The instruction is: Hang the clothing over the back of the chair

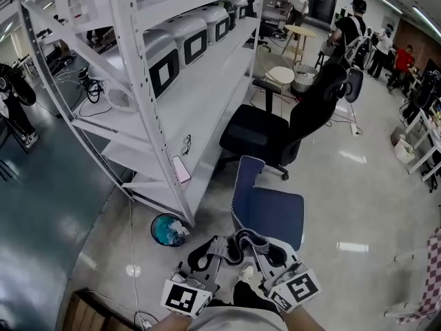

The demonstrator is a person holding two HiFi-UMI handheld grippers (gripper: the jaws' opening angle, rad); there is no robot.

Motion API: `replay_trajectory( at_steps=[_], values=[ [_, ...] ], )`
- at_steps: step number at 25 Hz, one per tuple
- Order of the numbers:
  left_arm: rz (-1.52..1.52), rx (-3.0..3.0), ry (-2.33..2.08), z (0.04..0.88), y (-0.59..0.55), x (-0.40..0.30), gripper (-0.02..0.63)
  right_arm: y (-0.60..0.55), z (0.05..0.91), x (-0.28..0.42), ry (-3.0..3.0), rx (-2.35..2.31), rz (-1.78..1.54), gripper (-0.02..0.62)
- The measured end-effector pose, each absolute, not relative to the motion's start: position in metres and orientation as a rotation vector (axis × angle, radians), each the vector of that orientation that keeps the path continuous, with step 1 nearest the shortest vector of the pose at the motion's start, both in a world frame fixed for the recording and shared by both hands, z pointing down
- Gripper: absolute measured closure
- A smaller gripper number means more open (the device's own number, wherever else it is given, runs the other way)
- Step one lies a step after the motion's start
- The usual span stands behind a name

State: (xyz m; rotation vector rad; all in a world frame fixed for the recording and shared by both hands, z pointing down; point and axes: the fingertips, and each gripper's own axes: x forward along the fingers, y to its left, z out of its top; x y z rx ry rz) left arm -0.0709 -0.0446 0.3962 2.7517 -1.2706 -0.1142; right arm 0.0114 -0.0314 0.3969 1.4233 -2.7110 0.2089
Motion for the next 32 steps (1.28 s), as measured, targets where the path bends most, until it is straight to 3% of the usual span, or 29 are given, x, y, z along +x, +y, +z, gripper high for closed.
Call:
replay_trajectory(
  at_steps=[32],
  values=[
    [-0.077,2.637,-1.732,0.345,-0.181,-0.036,0.574,-0.175,0.367,0.110,-2.917,1.163,0.179,0.577]
  ],
)
